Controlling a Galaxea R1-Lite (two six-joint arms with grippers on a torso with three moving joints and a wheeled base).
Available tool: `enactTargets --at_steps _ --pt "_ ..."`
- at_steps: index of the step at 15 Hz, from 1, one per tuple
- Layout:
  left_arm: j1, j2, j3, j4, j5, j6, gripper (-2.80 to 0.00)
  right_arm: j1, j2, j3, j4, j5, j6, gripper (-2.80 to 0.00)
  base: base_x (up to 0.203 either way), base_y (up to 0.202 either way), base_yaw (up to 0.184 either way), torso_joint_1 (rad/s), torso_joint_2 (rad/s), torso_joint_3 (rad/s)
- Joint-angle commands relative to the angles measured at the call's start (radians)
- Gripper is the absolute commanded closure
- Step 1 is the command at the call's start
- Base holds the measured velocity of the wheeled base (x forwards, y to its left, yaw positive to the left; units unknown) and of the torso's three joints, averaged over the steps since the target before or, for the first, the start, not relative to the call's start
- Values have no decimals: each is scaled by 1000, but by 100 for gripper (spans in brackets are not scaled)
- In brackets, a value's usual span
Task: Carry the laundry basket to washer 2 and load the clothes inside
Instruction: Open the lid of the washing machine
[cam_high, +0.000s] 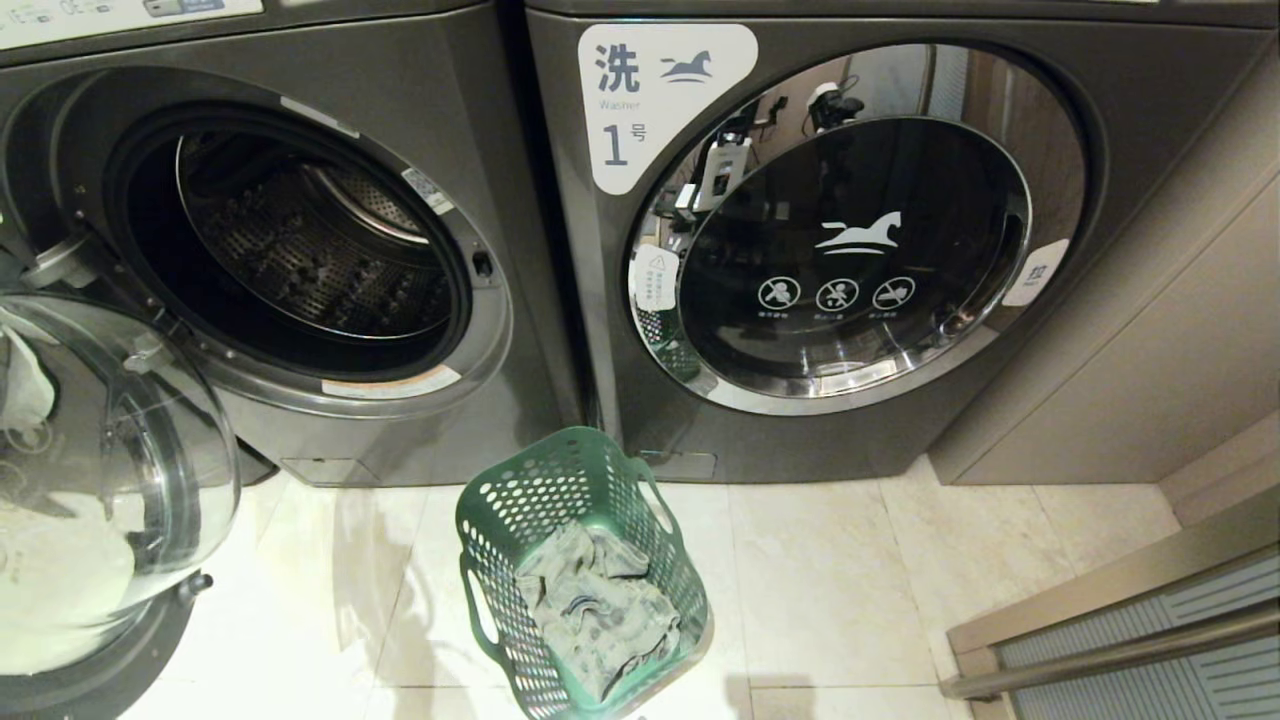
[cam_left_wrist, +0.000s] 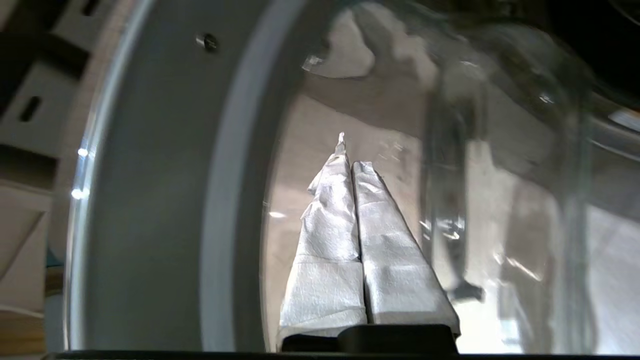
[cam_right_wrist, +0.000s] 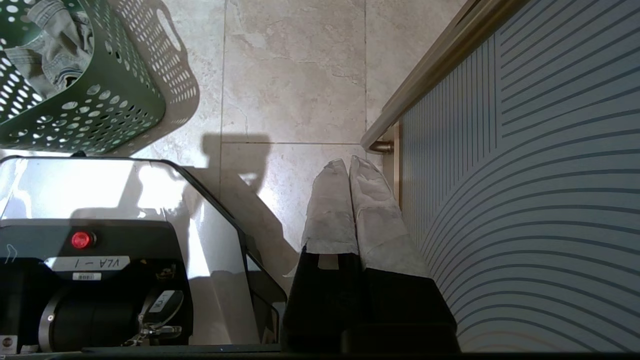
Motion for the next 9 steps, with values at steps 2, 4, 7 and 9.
enactTargets --at_steps 2,4,7,9 --pt "-4 111 -48 -27 66 3 0 0 -1 0 1 0 -1 0 0 0 0 0 0 0" --pt "6 151 -97 -46 106 2 0 0 -1 0 1 0 -1 0 0 0 0 0 0 0" --pt "41 214 -145 -106 170 2 0 0 -1 0 1 0 -1 0 0 0 0 0 0 0" --pt "77 263 -176 -135 175 5 0 0 -1 0 1 0 -1 0 0 0 0 0 0 0"
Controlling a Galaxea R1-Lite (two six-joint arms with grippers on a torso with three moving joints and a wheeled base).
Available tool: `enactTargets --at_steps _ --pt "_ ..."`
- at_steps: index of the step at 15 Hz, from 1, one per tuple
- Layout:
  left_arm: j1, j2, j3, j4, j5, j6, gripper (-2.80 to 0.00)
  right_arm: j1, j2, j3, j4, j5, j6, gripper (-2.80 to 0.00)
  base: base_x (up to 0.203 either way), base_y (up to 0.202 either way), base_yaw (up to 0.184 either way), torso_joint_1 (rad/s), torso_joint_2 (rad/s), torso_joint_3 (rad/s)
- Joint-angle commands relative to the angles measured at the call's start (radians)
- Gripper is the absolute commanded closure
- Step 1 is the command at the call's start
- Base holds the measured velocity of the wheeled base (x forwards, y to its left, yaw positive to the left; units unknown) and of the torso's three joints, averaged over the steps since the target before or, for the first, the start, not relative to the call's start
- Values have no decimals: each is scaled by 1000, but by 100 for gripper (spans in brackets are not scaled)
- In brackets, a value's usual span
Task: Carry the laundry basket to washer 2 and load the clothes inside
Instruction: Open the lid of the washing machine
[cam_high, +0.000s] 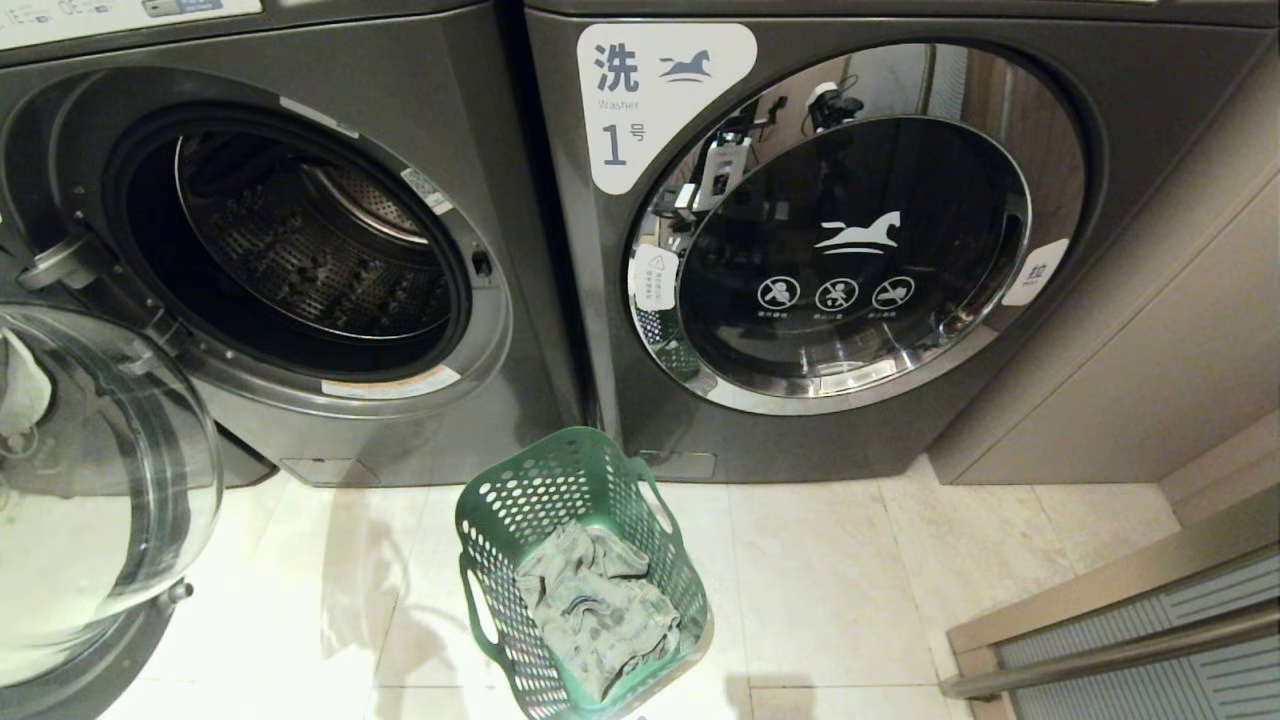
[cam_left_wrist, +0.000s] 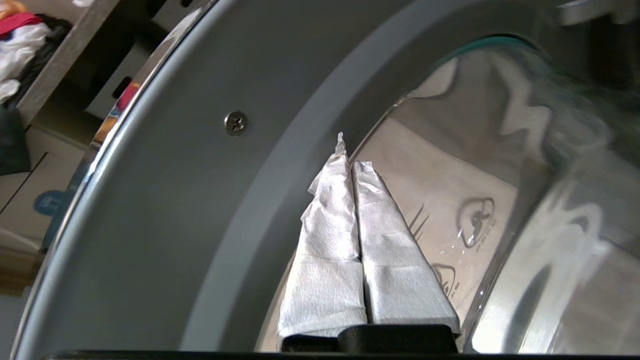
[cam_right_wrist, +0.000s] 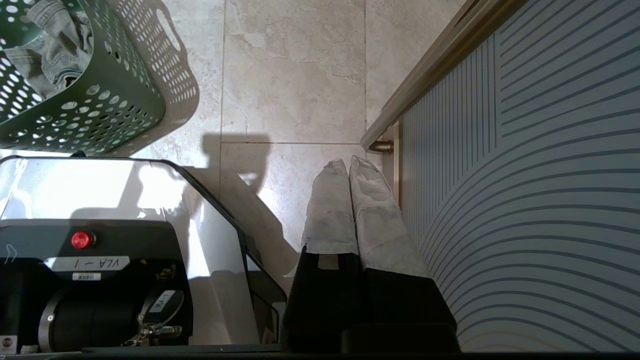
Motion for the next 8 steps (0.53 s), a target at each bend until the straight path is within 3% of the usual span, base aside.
enactTargets --at_steps 1,6,8 --pt "33 76 -32 -10 3 2 0 0 -1 0 1 0 -1 0 0 0 0 0 0 0" --pt "147 257 -223 -38 2 -7 0 0 -1 0 1 0 -1 0 0 0 0 0 0 0" --pt "170 281 -244 -46 1 -8 0 0 -1 0 1 0 -1 0 0 0 0 0 0 0"
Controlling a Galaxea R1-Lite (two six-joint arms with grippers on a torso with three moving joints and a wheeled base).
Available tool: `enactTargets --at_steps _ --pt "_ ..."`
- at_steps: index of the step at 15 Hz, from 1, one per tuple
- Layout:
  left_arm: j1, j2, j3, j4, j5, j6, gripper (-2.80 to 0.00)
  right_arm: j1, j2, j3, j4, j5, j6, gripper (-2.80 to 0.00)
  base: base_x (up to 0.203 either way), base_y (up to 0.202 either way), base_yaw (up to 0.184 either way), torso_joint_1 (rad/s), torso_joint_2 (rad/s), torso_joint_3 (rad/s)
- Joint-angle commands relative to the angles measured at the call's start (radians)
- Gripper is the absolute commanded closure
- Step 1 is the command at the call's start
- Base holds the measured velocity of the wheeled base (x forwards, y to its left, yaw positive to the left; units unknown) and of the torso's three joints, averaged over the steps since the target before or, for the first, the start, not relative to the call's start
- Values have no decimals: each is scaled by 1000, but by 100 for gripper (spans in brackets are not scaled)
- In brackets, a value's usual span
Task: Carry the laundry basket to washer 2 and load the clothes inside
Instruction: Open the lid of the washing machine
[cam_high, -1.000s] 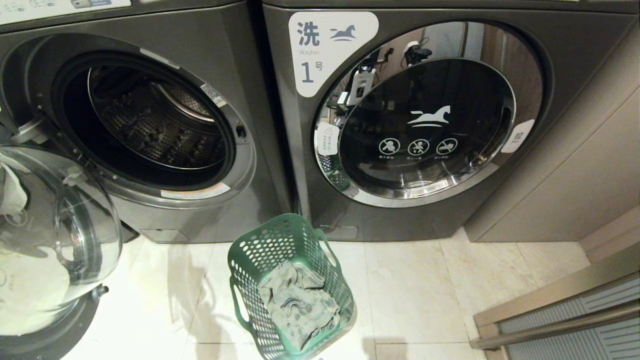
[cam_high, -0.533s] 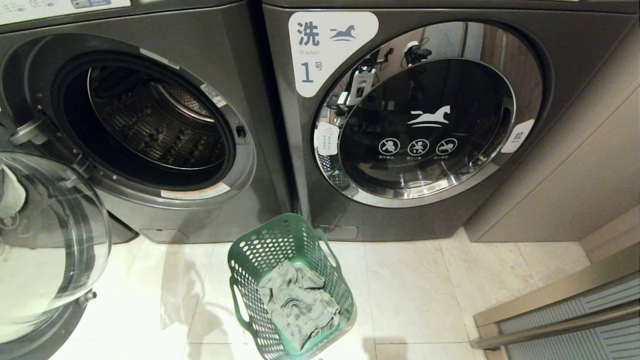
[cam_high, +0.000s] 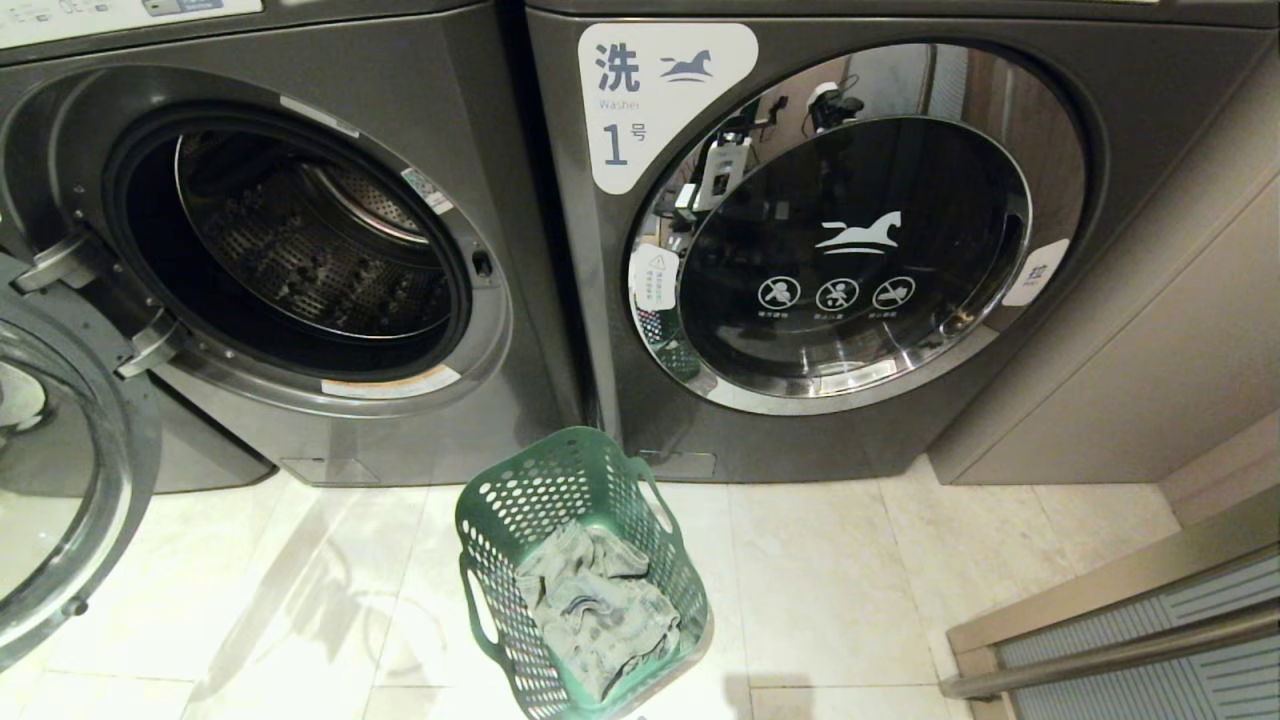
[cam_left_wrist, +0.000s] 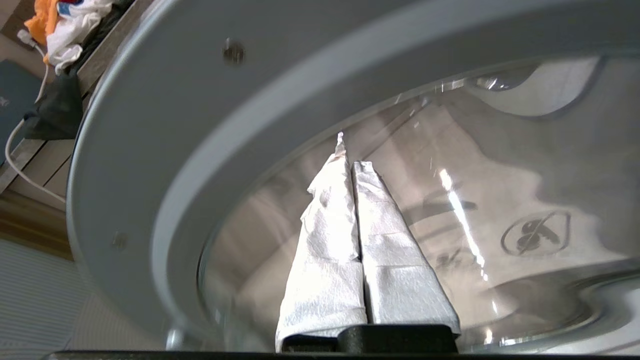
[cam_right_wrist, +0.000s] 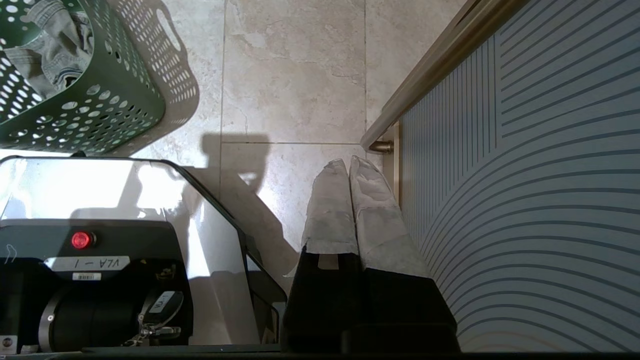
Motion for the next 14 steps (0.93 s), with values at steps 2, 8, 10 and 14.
enactTargets --at_steps 2,8,10,14 --pt "10 26 4 -8 1 2 0 0 -1 0 1 0 -1 0 0 0 0 0 0 0" --pt "10 30 44 -6 3 2 0 0 -1 0 1 0 -1 0 0 0 0 0 0 0" --pt "9 21 64 -8 2 1 0 0 -1 0 1 0 -1 0 0 0 0 0 0 0" --pt "8 4 112 -17 2 0 0 0 -1 0 1 0 -1 0 0 0 0 0 0 0"
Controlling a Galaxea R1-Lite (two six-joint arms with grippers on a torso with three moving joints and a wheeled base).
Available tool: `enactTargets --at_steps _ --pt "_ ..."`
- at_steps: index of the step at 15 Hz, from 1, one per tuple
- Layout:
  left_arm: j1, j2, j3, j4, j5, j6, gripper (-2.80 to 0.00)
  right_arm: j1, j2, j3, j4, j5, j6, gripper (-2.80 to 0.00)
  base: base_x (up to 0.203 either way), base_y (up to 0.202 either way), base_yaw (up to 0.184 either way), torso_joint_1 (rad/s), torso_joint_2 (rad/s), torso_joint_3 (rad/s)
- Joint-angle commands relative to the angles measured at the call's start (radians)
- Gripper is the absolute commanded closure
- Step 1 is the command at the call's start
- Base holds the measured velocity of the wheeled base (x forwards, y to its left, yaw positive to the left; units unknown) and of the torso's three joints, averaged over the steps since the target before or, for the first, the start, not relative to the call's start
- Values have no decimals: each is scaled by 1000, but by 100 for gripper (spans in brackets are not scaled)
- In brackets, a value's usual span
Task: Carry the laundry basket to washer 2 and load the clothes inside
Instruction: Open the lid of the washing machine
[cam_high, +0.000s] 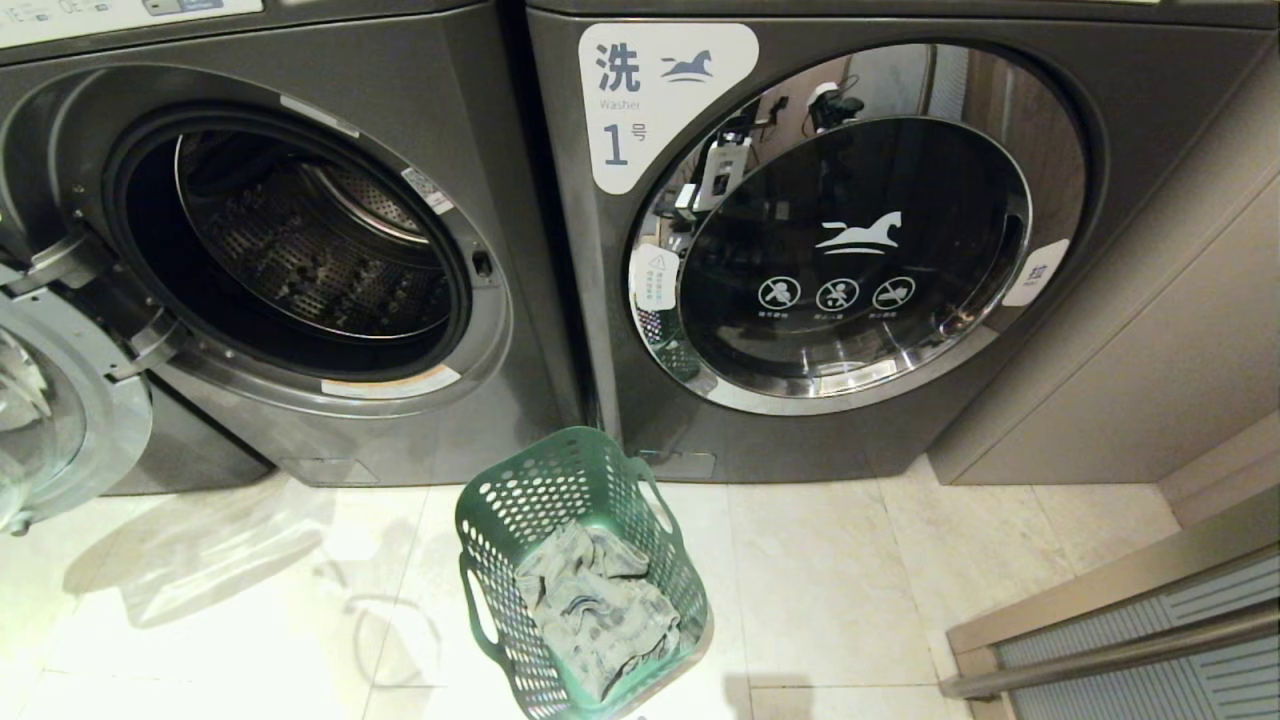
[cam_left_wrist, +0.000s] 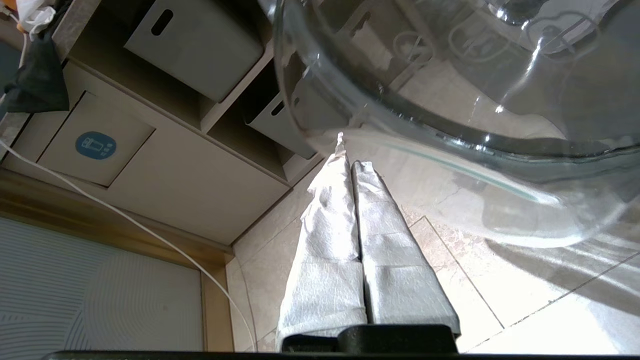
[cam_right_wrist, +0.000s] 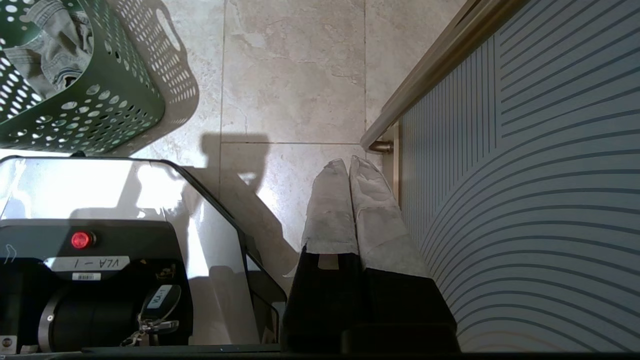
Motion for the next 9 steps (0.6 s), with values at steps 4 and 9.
enactTargets --at_steps 4,9 --pt "0 -15 35 -38 3 0 0 0 -1 0 1 0 -1 0 0 0 0 0 0 0" --pt "0 -16 46 -36 0 -11 0 0 -1 0 1 0 -1 0 0 0 0 0 0 0"
